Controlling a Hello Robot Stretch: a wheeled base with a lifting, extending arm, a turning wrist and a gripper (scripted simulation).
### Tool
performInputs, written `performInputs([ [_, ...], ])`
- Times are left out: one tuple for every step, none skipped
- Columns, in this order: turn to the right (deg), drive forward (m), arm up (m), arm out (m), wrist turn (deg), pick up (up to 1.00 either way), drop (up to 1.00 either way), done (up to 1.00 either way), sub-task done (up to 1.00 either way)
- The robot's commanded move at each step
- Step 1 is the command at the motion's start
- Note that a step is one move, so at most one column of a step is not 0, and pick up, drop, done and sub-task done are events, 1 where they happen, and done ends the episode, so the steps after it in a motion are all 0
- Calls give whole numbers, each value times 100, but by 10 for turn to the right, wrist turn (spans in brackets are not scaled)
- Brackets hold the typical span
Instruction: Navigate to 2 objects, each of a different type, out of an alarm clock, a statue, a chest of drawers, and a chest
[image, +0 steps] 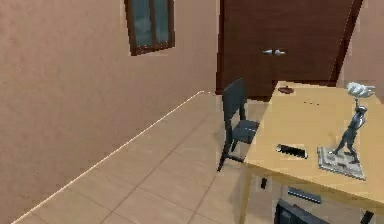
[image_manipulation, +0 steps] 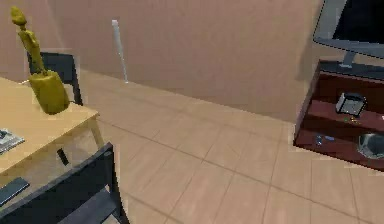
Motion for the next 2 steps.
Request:
performInputs([
  [390, 0, 0, 0, 0, 0, 0, 0, 0],
  [0, 0, 0, 0, 0, 0, 0, 0, 100],
])
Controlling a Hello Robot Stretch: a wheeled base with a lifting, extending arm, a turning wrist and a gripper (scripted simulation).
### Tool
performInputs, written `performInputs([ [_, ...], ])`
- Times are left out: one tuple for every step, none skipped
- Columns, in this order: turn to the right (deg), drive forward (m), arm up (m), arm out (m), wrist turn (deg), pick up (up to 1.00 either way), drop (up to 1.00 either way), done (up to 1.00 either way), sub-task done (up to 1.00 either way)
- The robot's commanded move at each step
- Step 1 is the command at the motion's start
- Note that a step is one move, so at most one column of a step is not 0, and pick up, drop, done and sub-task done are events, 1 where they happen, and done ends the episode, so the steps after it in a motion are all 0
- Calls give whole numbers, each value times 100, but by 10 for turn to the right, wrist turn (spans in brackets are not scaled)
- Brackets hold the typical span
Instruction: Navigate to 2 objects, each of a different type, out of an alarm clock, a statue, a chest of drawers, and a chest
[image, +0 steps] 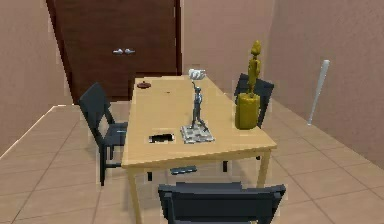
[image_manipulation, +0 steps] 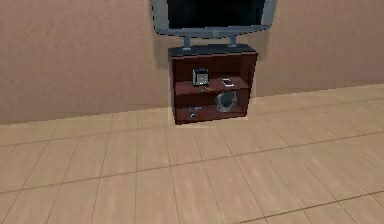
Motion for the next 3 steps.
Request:
performInputs([
  [450, 0, 0, 0, 0, 0, 0, 0, 0],
  [450, 0, 0, 0, 0, 0, 0, 0, 0],
  [180, 0, 0, 0, 0, 0, 0, 0, 0],
])
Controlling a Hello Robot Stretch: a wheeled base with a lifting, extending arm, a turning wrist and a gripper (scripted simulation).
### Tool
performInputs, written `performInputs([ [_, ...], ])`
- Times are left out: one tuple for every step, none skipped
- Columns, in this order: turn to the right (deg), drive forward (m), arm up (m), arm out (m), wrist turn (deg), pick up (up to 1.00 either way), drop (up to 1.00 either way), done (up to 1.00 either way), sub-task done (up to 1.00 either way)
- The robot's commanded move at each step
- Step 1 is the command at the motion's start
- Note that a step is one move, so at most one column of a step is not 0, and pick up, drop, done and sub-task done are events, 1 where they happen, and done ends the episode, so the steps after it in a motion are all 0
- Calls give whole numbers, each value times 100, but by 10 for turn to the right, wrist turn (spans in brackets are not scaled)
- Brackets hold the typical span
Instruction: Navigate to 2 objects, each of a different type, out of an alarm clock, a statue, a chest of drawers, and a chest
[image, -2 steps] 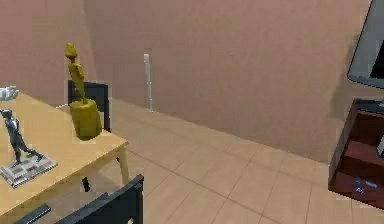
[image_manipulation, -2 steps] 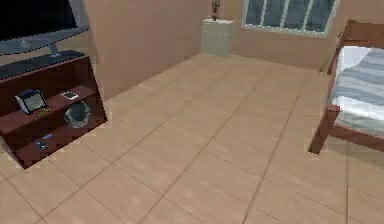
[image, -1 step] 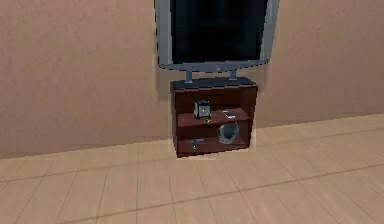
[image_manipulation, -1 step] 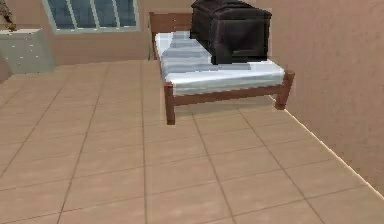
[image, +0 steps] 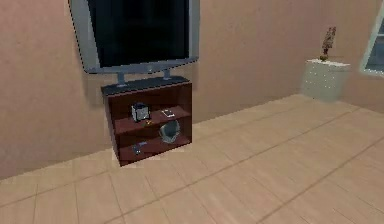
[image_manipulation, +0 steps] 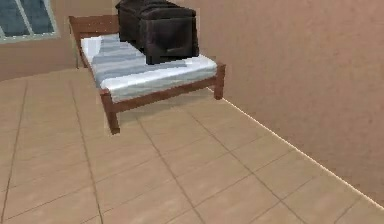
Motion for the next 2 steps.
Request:
performInputs([
  [0, 25, 0, 0, 0, 0, 0, 0, 0],
  [-270, 0, 0, 0, 0, 0, 0, 0, 0],
])
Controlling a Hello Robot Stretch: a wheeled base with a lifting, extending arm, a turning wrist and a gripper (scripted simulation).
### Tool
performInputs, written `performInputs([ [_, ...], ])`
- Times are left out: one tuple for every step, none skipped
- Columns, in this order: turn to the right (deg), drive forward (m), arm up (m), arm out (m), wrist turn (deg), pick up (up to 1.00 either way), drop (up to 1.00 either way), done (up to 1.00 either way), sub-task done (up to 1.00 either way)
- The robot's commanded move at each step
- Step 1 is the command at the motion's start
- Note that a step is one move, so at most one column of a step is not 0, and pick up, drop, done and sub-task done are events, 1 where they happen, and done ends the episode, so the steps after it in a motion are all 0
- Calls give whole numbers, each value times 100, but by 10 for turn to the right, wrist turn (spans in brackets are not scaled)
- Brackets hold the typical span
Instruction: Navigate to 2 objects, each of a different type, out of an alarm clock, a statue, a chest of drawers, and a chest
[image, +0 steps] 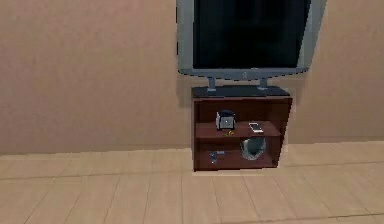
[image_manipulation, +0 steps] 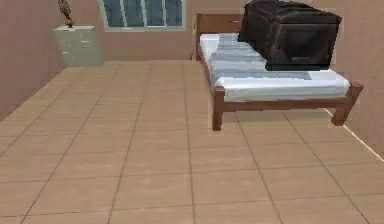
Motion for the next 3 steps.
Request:
performInputs([
  [0, 95, 0, 0, 0, 0, 0, 0, 0],
  [180, 0, 0, 0, 0, 0, 0, 0, 0],
  [0, 0, 0, 0, 0, 0, 0, 100, 0],
])
